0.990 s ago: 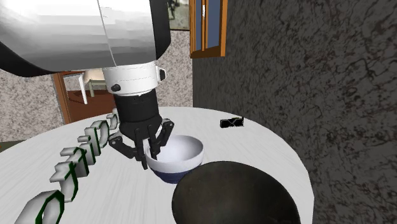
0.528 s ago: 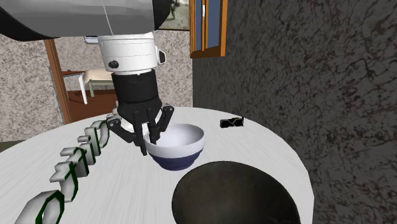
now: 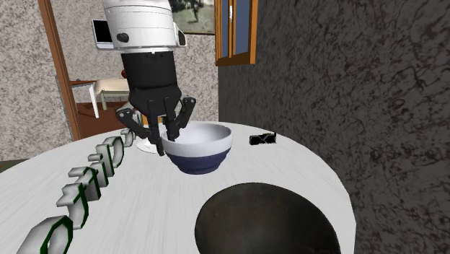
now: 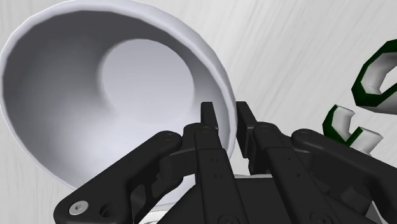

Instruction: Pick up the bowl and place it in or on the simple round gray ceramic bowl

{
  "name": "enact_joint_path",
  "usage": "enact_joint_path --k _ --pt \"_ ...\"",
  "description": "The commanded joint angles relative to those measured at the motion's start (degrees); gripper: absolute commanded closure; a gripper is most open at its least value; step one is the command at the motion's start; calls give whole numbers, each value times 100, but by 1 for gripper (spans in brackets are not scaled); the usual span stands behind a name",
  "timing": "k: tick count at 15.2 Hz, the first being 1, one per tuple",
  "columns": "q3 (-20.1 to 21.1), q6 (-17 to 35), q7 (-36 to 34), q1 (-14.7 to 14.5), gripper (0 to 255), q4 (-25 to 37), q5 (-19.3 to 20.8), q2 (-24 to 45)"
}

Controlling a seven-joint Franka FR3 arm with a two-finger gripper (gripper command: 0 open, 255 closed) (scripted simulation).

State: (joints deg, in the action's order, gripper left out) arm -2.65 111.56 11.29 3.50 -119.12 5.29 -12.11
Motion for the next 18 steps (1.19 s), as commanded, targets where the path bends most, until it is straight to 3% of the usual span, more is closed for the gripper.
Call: enact_joint_path --k 1,12,18 --pt "1 -159 13 -1 255 145 -5 -14" --pt "13 -961 71 -8 255 960 -27 -4" --pt "-114 -1173 282 95 255 -103 62 -1297"
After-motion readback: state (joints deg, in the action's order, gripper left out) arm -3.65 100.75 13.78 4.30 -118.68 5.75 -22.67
